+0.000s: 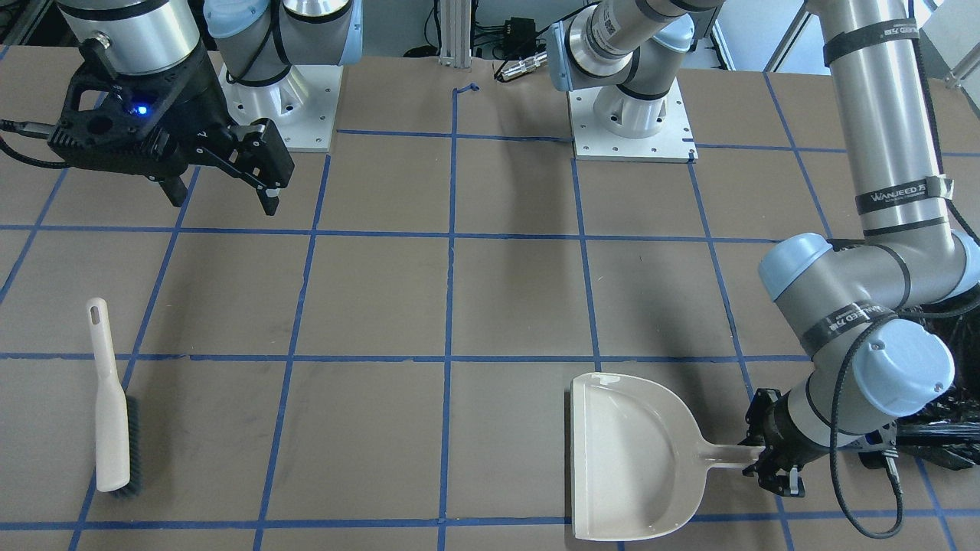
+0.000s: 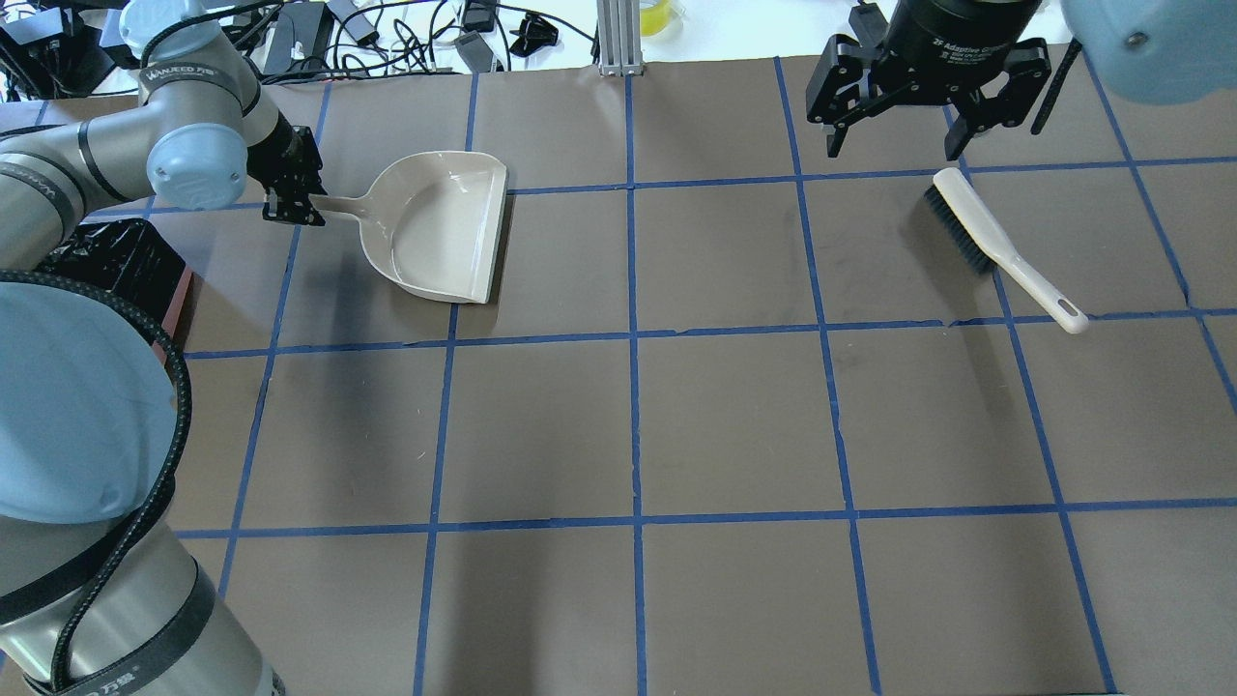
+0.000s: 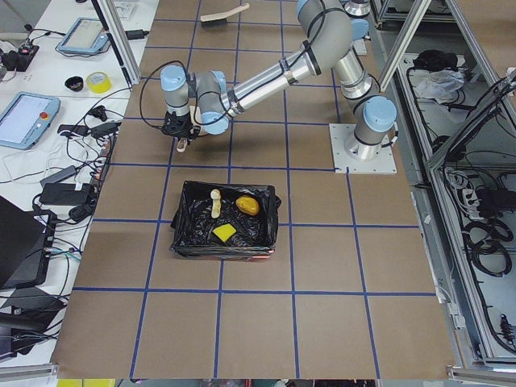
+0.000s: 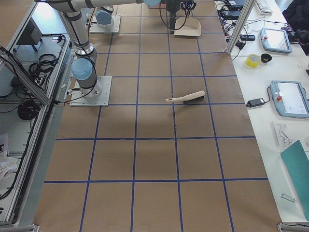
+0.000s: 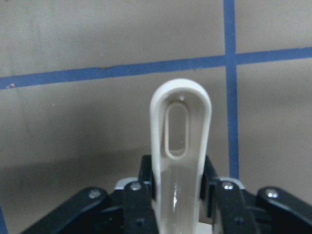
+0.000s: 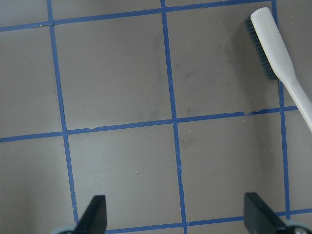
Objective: Sweep and dump trash into bin
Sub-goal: 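Return the dustpan to the table with left gripper while right gripper sets down brush, then lower the dustpan onto the table and open the left gripper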
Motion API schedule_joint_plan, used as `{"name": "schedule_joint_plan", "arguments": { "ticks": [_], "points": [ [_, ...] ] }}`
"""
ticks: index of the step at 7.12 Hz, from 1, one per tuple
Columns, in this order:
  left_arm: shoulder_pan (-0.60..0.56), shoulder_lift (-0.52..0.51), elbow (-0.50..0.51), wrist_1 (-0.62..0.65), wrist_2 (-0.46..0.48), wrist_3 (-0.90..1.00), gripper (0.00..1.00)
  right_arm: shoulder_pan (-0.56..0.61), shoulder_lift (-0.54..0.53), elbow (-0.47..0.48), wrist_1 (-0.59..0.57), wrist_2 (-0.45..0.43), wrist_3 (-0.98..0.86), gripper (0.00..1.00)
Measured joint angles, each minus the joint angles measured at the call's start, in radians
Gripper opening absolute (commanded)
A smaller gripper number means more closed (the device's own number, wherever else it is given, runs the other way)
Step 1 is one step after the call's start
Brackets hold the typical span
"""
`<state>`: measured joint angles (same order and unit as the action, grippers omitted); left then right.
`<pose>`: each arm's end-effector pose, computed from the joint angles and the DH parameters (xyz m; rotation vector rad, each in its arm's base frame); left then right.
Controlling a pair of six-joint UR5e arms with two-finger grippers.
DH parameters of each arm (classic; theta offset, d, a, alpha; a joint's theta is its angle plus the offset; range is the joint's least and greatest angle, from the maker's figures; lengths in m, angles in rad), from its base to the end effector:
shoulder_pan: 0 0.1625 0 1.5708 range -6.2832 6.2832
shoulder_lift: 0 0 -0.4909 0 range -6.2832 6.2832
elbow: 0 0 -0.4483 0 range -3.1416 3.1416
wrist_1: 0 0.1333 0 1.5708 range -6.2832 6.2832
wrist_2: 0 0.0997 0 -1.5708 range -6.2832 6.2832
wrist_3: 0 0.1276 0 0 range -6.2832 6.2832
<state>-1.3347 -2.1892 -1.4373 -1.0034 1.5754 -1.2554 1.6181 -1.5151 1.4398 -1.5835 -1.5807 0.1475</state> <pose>0.0560 -0.8002 0.2346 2.1058 -2.2794 0.1153 0.1595 -0.5780 0.5680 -0.1578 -3.1332 0.1390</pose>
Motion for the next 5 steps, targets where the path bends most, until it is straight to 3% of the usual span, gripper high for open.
{"name": "schedule_joint_plan", "arguments": {
  "ticks": [2, 3, 5],
  "points": [
    [0.0, -0.002, -0.002, 0.0, 0.0, -0.007, 0.0, 0.0, 0.0, 0.0, -0.001, 0.0, 0.001, 1.0],
    [-0.001, 0.0, -0.006, 0.001, 0.003, 0.0, 0.09, 0.0, 0.0, 0.0, -0.001, 0.001, 0.001, 1.0],
    [-0.003, 0.001, -0.01, 0.02, 0.004, 0.011, 0.12, 0.0, 0.0, 0.0, -0.001, 0.001, 0.001, 1.0]
  ]
}}
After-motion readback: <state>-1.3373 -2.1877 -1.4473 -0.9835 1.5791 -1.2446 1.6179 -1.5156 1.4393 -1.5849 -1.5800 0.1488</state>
